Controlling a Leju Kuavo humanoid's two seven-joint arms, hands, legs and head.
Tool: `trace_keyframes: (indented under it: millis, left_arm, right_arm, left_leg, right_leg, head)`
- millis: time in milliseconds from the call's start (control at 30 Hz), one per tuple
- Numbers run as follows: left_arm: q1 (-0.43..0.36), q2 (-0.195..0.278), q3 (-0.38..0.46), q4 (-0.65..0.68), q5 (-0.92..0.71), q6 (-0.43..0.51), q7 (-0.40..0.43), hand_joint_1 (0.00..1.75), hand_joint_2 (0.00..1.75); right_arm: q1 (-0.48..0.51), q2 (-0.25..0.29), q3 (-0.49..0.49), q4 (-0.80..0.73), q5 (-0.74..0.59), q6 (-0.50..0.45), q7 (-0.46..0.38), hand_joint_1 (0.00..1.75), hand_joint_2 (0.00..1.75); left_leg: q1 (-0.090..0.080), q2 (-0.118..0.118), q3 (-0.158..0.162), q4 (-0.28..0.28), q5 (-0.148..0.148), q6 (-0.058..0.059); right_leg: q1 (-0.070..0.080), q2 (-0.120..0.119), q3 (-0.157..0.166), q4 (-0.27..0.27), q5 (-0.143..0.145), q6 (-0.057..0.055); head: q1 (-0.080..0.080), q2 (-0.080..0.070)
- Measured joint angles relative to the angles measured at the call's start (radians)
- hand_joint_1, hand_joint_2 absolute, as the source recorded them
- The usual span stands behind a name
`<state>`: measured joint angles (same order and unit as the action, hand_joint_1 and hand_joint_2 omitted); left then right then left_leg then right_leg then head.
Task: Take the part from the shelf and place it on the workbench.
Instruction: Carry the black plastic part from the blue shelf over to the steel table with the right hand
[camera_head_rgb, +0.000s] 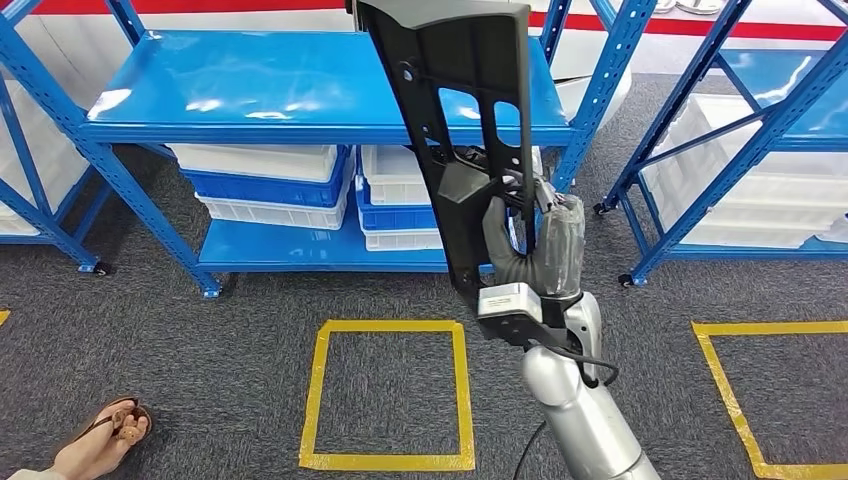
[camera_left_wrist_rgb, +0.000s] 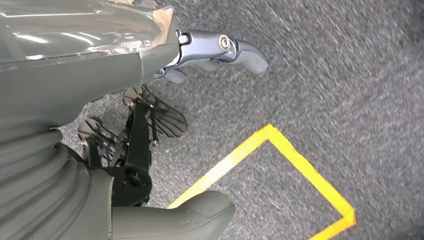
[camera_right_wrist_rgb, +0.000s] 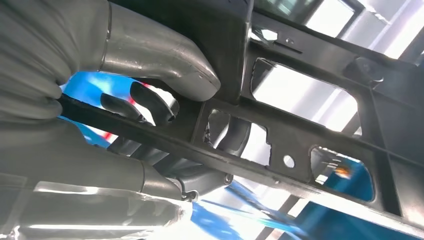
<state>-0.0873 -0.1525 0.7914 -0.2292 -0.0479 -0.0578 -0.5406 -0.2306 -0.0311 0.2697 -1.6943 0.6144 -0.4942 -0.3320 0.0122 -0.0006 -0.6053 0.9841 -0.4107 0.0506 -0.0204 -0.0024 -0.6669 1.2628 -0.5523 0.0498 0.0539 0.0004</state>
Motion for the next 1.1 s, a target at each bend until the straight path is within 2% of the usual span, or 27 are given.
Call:
trace_keyframes:
  millis: [33, 67, 100, 133, 200, 233, 267, 300, 333, 400, 433, 467, 500, 533, 567, 633, 700, 767, 800, 833, 900, 933, 967, 1000, 1033, 1067, 1100]
  left_arm:
    - [0.000, 0.000, 0.005, 0.000, 0.005, -0.001, -0.001, 0.00, 1.75]
    - [0.000, 0.000, 0.010, 0.000, 0.009, -0.004, -0.001, 0.00, 1.75]
    - [0.000, 0.000, 0.015, 0.000, 0.012, -0.006, -0.002, 0.00, 1.75]
    - [0.000, 0.000, 0.019, 0.000, 0.014, -0.009, -0.003, 0.00, 1.75]
    - [0.001, 0.000, 0.024, 0.000, 0.012, -0.011, -0.005, 0.00, 1.75]
    - [0.003, 0.001, 0.026, 0.000, 0.009, -0.012, -0.005, 0.00, 1.75]
    - [0.005, 0.001, 0.027, 0.000, 0.008, -0.012, -0.006, 0.00, 1.75]
    - [0.008, 0.002, 0.029, 0.001, 0.007, -0.012, -0.005, 0.00, 1.75]
    - [0.010, 0.003, 0.031, 0.001, 0.007, -0.011, -0.004, 0.00, 1.75]
    - [0.013, 0.003, 0.037, 0.004, 0.007, -0.007, -0.001, 0.00, 1.75]
    - [0.014, 0.004, 0.039, 0.005, 0.007, -0.005, 0.000, 0.00, 1.75]
    - [0.014, 0.004, 0.040, 0.006, 0.007, -0.003, 0.001, 0.00, 1.75]
    - [0.015, 0.005, 0.041, 0.006, 0.007, -0.002, 0.002, 0.00, 1.75]
    - [0.015, 0.005, 0.041, 0.006, 0.007, -0.001, 0.002, 0.00, 1.75]
    - [0.015, 0.006, 0.041, 0.006, 0.007, 0.000, 0.002, 0.00, 1.75]
    - [0.014, 0.006, 0.042, 0.007, 0.007, 0.003, 0.005, 0.00, 1.75]
    - [0.015, 0.007, 0.043, 0.007, 0.006, 0.007, 0.009, 0.00, 1.75]
    - [0.016, 0.007, 0.046, 0.008, 0.008, 0.012, 0.014, 0.00, 1.75]
    - [0.016, 0.007, 0.048, 0.008, 0.008, 0.015, 0.016, 0.00, 1.75]
    - [0.015, 0.007, 0.050, 0.008, 0.009, 0.017, 0.018, 0.00, 1.75]
    - [0.016, 0.008, 0.055, 0.008, 0.012, 0.022, 0.021, 0.00, 1.75]
    - [0.016, 0.009, 0.058, 0.008, 0.013, 0.023, 0.022, 0.00, 1.75]
    - [0.016, 0.009, 0.060, 0.008, 0.014, 0.024, 0.023, 0.00, 1.75]
    - [0.016, 0.009, 0.062, 0.008, 0.014, 0.024, 0.024, 0.00, 1.75]
    - [0.016, 0.009, 0.064, 0.008, 0.014, 0.024, 0.024, 0.00, 1.75]
    - [0.016, 0.008, 0.066, 0.008, 0.014, 0.024, 0.025, 0.00, 1.75]
    - [0.016, 0.008, 0.067, 0.008, 0.014, 0.024, 0.025, 0.00, 1.75]
  right_arm:
    - [0.011, -0.008, -0.011, -0.005, -0.022, 0.007, -0.006, 1.75, 1.75]
    - [0.019, -0.016, -0.020, -0.010, -0.037, 0.011, -0.012, 1.75, 1.75]
    - [0.026, -0.022, -0.029, -0.014, -0.051, 0.013, -0.019, 1.75, 1.75]
    - [0.033, -0.027, -0.036, -0.018, -0.066, 0.016, -0.028, 1.75, 1.75]
    - [0.054, -0.036, -0.052, -0.025, -0.106, 0.022, -0.049, 1.75, 1.75]
    - [0.068, -0.041, -0.060, -0.028, -0.126, 0.025, -0.059, 1.75, 1.75]
    - [0.080, -0.044, -0.067, -0.032, -0.142, 0.026, -0.068, 1.75, 1.75]
    - [0.093, -0.046, -0.072, -0.036, -0.154, 0.028, -0.076, 1.75, 1.75]
    - [0.105, -0.048, -0.077, -0.041, -0.162, 0.029, -0.082, 1.75, 1.75]
    - [0.132, -0.052, -0.086, -0.053, -0.171, 0.030, -0.091, 1.75, 1.75]
    - [0.145, -0.055, -0.090, -0.057, -0.173, 0.031, -0.094, 1.75, 1.75]
    - [0.154, -0.057, -0.092, -0.061, -0.174, 0.031, -0.096, 1.75, 1.75]
    - [0.161, -0.059, -0.094, -0.063, -0.174, 0.032, -0.096, 1.75, 1.75]
    - [0.165, -0.060, -0.096, -0.066, -0.174, 0.032, -0.096, 1.75, 1.75]
    - [0.169, -0.061, -0.099, -0.070, -0.175, 0.032, -0.097, 1.75, 1.75]
    - [0.173, -0.064, -0.103, -0.078, -0.178, 0.032, -0.098, 1.75, 1.75]
    - [0.175, -0.068, -0.105, -0.086, -0.184, 0.032, -0.102, 1.75, 1.75]
    - [0.179, -0.073, -0.106, -0.092, -0.190, 0.034, -0.108, 1.75, 1.75]
    - [0.181, -0.077, -0.106, -0.093, -0.195, 0.035, -0.111, 1.75, 1.75]
    - [0.182, -0.081, -0.106, -0.094, -0.201, 0.037, -0.113, 1.75, 1.75]
    - [0.183, -0.086, -0.106, -0.094, -0.211, 0.038, -0.115, 1.75, 1.75]
    - [0.184, -0.088, -0.106, -0.094, -0.214, 0.038, -0.115, 1.75, 1.75]
    - [0.185, -0.089, -0.106, -0.094, -0.216, 0.038, -0.115, 1.75, 1.75]
    - [0.185, -0.090, -0.106, -0.094, -0.217, 0.038, -0.115, 1.75, 1.75]
    - [0.185, -0.091, -0.106, -0.094, -0.219, 0.038, -0.115, 1.75, 1.75]
    - [0.184, -0.091, -0.106, -0.094, -0.220, 0.039, -0.115, 1.75, 1.75]
    - [0.182, -0.091, -0.106, -0.094, -0.221, 0.040, -0.115, 1.75, 1.75]
  left_leg:
    - [-0.001, 0.000, -0.012, 0.002, 0.009, -0.003]
    - [-0.002, 0.000, -0.023, 0.006, 0.016, -0.007]
    - [-0.003, 0.000, -0.033, 0.009, 0.024, -0.012]
    - [-0.004, 0.001, -0.038, 0.010, 0.032, -0.017]
    - [-0.005, 0.000, -0.042, 0.010, 0.047, -0.026]
    - [-0.003, -0.001, -0.044, 0.012, 0.049, -0.030]
    - [-0.002, -0.002, -0.050, 0.021, 0.036, -0.035]
    - [0.000, -0.002, -0.059, 0.045, 0.003, -0.041]
    - [0.003, -0.002, -0.071, 0.085, -0.046, -0.046]
    - [0.005, -0.002, -0.096, 0.208, -0.148, -0.054]
    - [0.007, -0.002, -0.101, 0.263, -0.169, -0.057]
    - [0.008, -0.002, -0.095, 0.296, -0.166, -0.059]
    - [0.010, -0.002, -0.075, 0.296, -0.143, -0.060]
    - [0.011, -0.002, -0.038, 0.263, -0.115, -0.059]
    - [0.012, -0.003, 0.009, 0.203, -0.100, -0.057]
    - [0.009, -0.005, 0.092, 0.081, -0.106, -0.050]
    - [0.001, -0.008, 0.117, 0.032, -0.120, -0.041]
    - [0.000, -0.004, 0.102, 0.022, -0.106, -0.022]
    - [0.000, -0.001, 0.092, 0.017, -0.094, -0.009]
    - [0.001, 0.003, 0.078, 0.013, -0.081, 0.003]
    - [-0.002, 0.007, 0.049, 0.013, -0.055, 0.014]
    - [-0.003, 0.008, 0.033, 0.014, -0.041, 0.014]
    - [-0.003, 0.010, 0.017, 0.015, -0.028, 0.013]
    - [-0.003, 0.010, 0.000, 0.016, -0.015, 0.011]
    - [-0.003, 0.010, -0.017, 0.017, -0.001, 0.008]
    - [-0.003, 0.010, -0.032, 0.018, 0.011, 0.004]
    - [-0.005, 0.010, -0.044, 0.020, 0.023, -0.001]
  right_leg:
    - [0.000, 0.000, 0.047, -0.058, 0.023, 0.007]
    - [0.001, 0.000, 0.103, -0.138, 0.034, 0.009]
    - [0.005, 0.001, 0.154, -0.214, 0.038, 0.005]
    - [0.009, 0.002, 0.185, -0.268, 0.036, -0.001]
    - [0.018, 0.003, 0.195, -0.300, 0.033, -0.013]
    - [0.011, 0.002, 0.188, -0.299, 0.040, -0.019]
    - [0.007, 0.000, 0.183, -0.298, 0.046, -0.027]
    - [0.001, -0.001, 0.178, -0.298, 0.055, -0.037]
    - [-0.004, -0.003, 0.171, -0.299, 0.065, -0.048]
    - [0.001, -0.005, 0.150, -0.297, 0.084, -0.059]
    - [0.003, -0.006, 0.137, -0.294, 0.093, -0.060]
    - [0.003, -0.006, 0.122, -0.290, 0.102, -0.058]
    - [0.003, -0.006, 0.106, -0.285, 0.110, -0.055]
    - [0.003, -0.005, 0.092, -0.277, 0.116, -0.051]
    - [0.003, -0.005, 0.079, -0.270, 0.120, -0.047]
    - [0.005, -0.005, 0.063, -0.258, 0.129, -0.033]
    - [0.006, -0.006, 0.055, -0.256, 0.144, -0.017]
    - [0.008, -0.006, 0.045, -0.251, 0.145, -0.005]
    - [0.009, -0.005, 0.034, -0.233, 0.124, -0.006]
    - [0.009, -0.004, 0.019, -0.195, 0.087, -0.010]
    - [0.006, -0.002, -0.015, -0.072, -0.003, -0.019]
    - [0.005, -0.002, -0.026, -0.009, -0.028, -0.015]
    - [0.004, -0.002, -0.026, 0.032, -0.032, -0.007]
    - [0.004, -0.001, -0.009, 0.042, -0.017, 0.006]
    - [0.004, -0.001, 0.026, 0.012, 0.008, 0.017]
    - [0.003, -0.001, 0.079, -0.050, 0.028, 0.023]
    - [0.005, -0.001, 0.142, -0.135, 0.031, 0.023]
  head:
    - [0.000, 0.000]
    - [0.000, 0.000]
    - [0.000, 0.000]
    - [0.000, 0.000]
    - [-0.001, 0.000]
    - [-0.001, 0.000]
    - [-0.001, 0.000]
    - [-0.003, 0.000]
    - [-0.004, 0.000]
    - [-0.006, 0.000]
    - [-0.007, 0.000]
    - [-0.007, 0.000]
    - [-0.007, 0.000]
    - [-0.007, 0.000]
    - [-0.007, 0.000]
    - [-0.006, 0.000]
    - [-0.005, 0.000]
    - [-0.004, 0.000]
    - [-0.003, 0.000]
    - [-0.002, 0.000]
    - [0.000, 0.000]
    - [-0.001, 0.000]
    - [-0.001, 0.000]
    - [0.000, 0.000]
    - [0.000, 0.000]
    - [0.000, 0.000]
    - [0.000, 0.000]
